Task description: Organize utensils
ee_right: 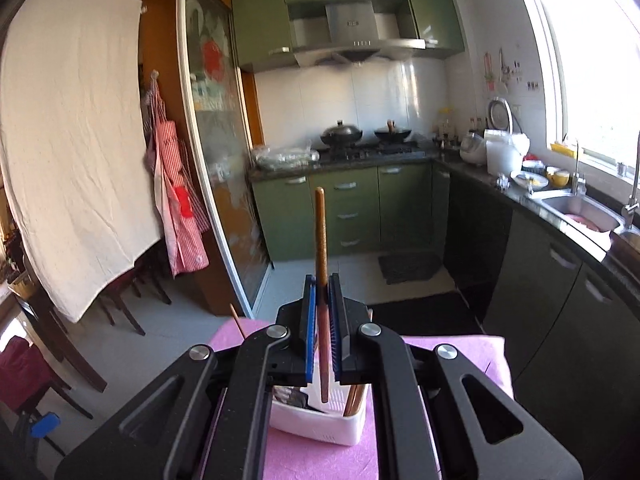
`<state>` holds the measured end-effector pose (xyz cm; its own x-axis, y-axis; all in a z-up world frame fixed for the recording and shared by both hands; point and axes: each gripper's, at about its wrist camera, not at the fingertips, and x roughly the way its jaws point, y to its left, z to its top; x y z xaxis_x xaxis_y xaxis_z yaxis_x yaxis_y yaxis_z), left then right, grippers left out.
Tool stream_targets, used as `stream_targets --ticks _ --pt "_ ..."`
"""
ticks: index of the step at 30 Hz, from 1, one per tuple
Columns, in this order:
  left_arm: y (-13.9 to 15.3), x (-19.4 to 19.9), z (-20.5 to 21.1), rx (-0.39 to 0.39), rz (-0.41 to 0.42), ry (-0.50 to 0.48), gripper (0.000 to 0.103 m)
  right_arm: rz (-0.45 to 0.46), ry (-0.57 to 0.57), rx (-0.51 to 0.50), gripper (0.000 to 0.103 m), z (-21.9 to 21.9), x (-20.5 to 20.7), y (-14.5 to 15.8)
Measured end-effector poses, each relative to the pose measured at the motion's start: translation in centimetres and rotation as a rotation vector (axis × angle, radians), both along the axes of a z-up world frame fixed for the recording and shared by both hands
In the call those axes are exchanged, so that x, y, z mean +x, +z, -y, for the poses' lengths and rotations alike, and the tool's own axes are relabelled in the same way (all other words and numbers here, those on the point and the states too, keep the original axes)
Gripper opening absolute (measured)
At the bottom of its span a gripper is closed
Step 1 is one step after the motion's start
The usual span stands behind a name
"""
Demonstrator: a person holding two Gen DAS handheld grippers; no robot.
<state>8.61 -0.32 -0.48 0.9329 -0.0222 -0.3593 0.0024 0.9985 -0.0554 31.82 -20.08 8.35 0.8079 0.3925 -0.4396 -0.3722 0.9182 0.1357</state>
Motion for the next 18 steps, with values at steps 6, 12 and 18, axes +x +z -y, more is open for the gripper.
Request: stream_targets --ticks 6,12,18 --pt "-0.9 0.7 -0.3 -0.020 -0.041 -0.003 0.096 -0.078 0.011 -0.054 0.007 -1.4 1.4 -4.2" --pt "-1.3 0.9 0.2 -0.008 -0.056 -0.010 0.096 -0.114 0.021 -0.078 0.008 -2.1 2.1 -6.6" --pt "-1.3 0.8 0.7 0.008 -0.060 -0.010 0.096 -0.049 0.039 -0.050 0.014 -1.2 -0.3 -5.4"
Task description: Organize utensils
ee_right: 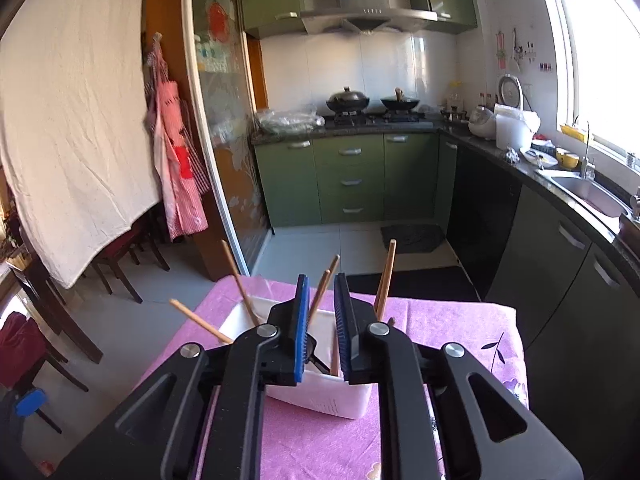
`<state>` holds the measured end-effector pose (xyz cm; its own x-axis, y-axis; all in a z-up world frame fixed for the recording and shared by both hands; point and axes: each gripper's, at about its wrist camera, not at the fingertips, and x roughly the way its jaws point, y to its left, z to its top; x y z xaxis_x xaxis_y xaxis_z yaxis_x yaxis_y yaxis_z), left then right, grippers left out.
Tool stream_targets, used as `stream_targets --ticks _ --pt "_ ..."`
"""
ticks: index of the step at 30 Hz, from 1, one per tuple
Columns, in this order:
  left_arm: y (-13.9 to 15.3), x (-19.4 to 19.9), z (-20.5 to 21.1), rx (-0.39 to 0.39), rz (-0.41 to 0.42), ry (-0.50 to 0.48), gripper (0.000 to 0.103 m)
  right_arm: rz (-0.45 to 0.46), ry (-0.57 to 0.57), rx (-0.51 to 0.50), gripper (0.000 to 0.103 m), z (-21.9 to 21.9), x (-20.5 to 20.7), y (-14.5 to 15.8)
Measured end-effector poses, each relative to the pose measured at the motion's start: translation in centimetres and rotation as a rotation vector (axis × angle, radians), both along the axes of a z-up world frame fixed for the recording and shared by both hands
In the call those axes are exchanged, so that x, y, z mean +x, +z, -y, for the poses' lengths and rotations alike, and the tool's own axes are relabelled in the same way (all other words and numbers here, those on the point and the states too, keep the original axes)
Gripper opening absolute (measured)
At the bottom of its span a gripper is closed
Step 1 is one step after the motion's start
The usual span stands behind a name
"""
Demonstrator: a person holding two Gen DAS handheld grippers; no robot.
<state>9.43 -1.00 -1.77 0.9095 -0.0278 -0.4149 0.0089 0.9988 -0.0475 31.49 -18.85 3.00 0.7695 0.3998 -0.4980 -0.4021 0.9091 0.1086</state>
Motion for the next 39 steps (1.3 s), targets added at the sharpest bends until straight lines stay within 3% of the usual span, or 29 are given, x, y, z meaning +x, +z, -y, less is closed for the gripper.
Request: stream_targets --ticks 3,6,10,11,14,15,24,39 --pt "-0.1 -0.4 0.1 0.007 0.011 0.002 0.096 0.076 -0.004 0.030 0.032 1.8 -4.5 1.3" --pt "-0.6 -0.7 0.0 -0.004 0.005 -0.002 0.096 0.124 -0.024 0.067 0.039 4.3 -9.6 0.8" --pt "-1.3 -1.0 0.2 -0.014 -0.012 -0.007 0.096 0.144 -0.097 0.061 0.052 7.3 -16.0 -2.6" --pt "-1.4 -1.0 0.3 -0.010 -0.016 -0.006 0.096 0.140 -0.106 0.056 0.058 7.7 -17.2 -3.5" --pt "-1.4 -1.5 0.8 0.007 -0.013 -0.003 0.096 0.160 -0.122 0.060 0.094 8.6 -20.9 -5.4" --pt "-1.3 -1.8 0.9 0.013 -0.007 0.000 0.096 0.178 -0.127 0.065 0.098 8.9 -22.2 -5.9" --pt "-0.7 -4.6 1.4 0.018 0.010 0.006 0.096 0.214 -0.163 0.041 0.098 9.1 -28.3 -6.5" --pt "-0.3 -7.6 1.2 0.025 0.026 0.020 0.096 0.231 -0.157 -0.014 0.098 7.6 -29.9 -6.2"
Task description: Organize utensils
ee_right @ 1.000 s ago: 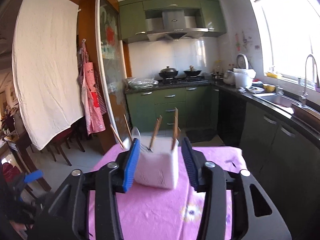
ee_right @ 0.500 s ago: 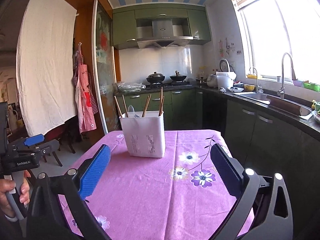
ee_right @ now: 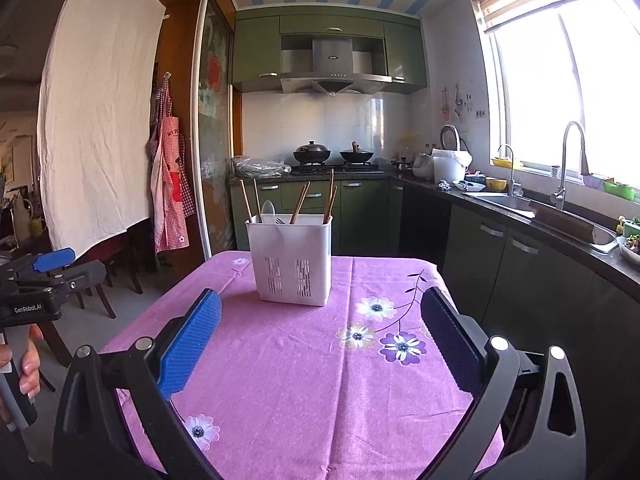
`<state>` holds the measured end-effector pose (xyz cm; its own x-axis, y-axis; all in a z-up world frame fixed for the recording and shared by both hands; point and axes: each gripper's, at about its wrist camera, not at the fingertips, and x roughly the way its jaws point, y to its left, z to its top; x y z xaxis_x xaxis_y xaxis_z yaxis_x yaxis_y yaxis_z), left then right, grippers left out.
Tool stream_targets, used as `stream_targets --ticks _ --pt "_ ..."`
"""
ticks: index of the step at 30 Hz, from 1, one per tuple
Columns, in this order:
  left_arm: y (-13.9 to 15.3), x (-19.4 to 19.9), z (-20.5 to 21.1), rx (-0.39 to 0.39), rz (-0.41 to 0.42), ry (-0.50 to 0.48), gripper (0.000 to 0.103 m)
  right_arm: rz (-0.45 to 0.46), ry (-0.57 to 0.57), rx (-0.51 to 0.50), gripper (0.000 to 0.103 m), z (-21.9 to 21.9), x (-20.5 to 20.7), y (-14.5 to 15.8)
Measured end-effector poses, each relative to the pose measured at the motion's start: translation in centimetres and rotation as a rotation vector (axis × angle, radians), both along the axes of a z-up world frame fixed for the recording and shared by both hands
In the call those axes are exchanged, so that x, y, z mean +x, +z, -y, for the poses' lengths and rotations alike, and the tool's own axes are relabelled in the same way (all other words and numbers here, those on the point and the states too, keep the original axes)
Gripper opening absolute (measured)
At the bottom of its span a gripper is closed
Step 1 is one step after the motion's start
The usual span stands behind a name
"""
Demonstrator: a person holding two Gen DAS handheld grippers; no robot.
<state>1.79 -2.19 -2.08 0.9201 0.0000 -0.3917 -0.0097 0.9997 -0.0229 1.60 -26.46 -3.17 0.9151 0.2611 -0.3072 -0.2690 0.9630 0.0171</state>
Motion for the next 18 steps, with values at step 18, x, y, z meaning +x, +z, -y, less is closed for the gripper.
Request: stream_targets --ticks 18 --pt "0.03 -0.47 -0.54 -0.001 0.002 0.005 0.096 0.003 0.021 -0.008 0.098 -0.45 -0.30 0.34"
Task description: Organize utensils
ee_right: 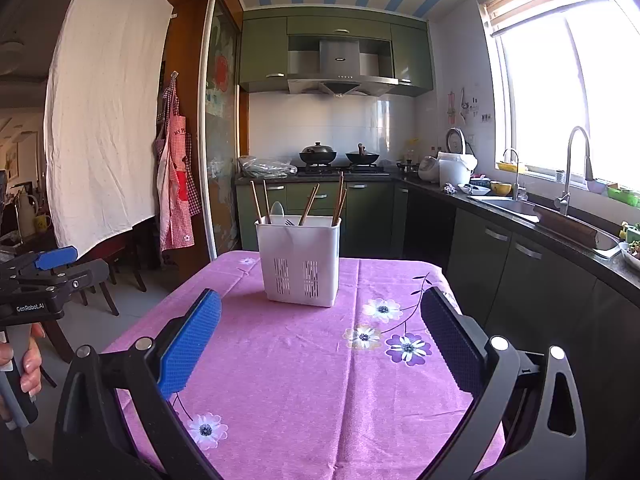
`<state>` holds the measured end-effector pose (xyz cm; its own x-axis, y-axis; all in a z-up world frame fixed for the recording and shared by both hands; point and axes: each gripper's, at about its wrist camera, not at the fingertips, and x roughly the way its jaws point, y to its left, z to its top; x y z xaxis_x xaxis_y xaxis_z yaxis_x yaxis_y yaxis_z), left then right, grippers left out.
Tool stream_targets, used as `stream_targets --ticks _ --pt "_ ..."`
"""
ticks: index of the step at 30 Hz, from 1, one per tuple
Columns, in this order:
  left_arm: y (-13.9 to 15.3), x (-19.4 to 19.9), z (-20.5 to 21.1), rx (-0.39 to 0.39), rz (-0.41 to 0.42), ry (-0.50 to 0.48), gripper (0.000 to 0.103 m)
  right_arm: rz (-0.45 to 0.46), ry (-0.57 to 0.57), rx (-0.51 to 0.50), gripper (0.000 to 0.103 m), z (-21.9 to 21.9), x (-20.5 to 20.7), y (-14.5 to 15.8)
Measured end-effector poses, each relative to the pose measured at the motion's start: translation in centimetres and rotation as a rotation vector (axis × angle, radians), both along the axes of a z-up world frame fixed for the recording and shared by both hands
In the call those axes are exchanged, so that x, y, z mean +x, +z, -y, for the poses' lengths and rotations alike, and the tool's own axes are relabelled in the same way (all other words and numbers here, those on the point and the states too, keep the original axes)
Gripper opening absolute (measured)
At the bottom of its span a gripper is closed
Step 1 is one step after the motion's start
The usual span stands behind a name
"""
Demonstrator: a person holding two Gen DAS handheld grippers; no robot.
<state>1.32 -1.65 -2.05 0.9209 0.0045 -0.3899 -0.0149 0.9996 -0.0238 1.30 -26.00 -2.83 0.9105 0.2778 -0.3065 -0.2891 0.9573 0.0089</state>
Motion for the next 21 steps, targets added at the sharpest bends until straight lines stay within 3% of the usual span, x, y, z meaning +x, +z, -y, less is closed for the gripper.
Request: stream_targets --ticks 21 --pt "0.04 -0.15 -0.19 0.003 0.000 0.000 0.096 -0.005 0.007 0.002 0.098 -0.23 0.31 -0.18"
